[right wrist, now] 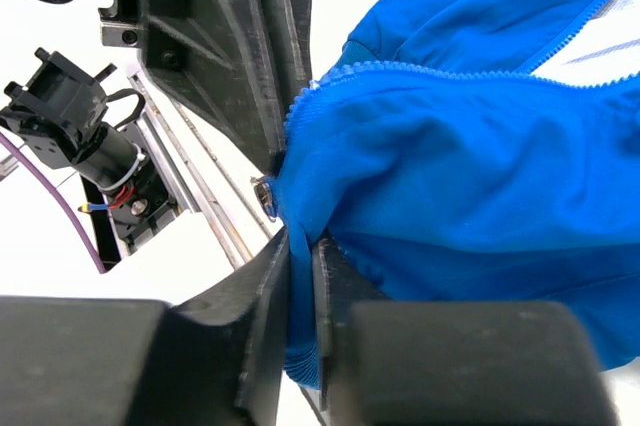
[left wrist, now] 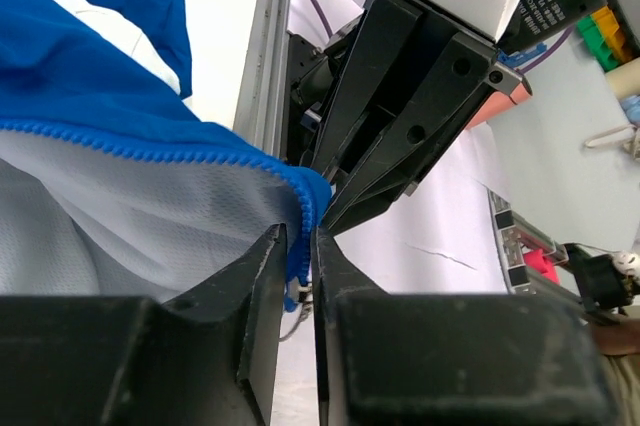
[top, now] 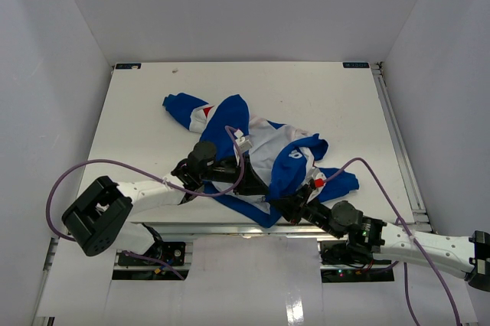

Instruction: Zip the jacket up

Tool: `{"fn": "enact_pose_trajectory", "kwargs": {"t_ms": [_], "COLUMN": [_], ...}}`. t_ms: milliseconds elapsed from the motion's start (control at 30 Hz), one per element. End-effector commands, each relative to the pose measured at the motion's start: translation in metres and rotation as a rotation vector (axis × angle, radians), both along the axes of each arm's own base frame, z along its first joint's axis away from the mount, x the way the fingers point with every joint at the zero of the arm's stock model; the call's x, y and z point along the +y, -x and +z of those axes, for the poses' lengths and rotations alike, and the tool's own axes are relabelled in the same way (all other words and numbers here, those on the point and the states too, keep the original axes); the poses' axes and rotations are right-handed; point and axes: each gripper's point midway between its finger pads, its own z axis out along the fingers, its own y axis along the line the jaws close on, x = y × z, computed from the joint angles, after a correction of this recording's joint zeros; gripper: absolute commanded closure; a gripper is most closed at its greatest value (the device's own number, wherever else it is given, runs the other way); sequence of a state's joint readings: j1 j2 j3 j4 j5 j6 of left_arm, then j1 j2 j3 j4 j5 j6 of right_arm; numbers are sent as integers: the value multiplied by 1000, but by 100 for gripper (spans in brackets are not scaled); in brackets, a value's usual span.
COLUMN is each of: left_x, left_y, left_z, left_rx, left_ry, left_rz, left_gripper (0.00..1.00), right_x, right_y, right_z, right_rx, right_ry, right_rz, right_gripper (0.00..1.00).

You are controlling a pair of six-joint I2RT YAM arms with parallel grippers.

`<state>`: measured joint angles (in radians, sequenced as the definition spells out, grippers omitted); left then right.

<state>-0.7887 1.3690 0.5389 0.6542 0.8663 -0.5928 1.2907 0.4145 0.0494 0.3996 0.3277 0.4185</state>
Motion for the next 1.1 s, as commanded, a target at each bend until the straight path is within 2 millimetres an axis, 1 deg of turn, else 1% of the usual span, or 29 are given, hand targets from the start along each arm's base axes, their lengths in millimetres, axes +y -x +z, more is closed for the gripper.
{"fn": "enact_pose_trajectory", "kwargs": {"t_ms": [0,67,167,267,400,533,733,1067], "left_x": [-5,-5,-6,-6,-6,-6,-5,-3], "left_y": [3,4,6,7,9,11,14,16], "left_z": [12,12,14,15,18,21,27,24], "left_rx": [-19,-11,1,15,18,18,18,24], "left_ry": [35,39,53,62,81,95,116,118], "left_rz": [-41,-52,-67,-79,-89,-92,-100,-98], "left_gripper": [86,94,100,100,100,100,100,100], "right_x": [4,4,3,2,1,1,4,4], "right_y": [3,3,4,4,4,2,1,-1], "right_z": [23,26,29,32,34,34,31,34], "right_rx": [-23,-29,-35,-40,-45,-43,-37,-41], "right_ry": [-70,-82,-95,-105,-115,-110,-97,-120], "right_rz": [23,25,28,28,25,15,10,3], "right_gripper": [76,73,67,62,59,60,64,67]}}
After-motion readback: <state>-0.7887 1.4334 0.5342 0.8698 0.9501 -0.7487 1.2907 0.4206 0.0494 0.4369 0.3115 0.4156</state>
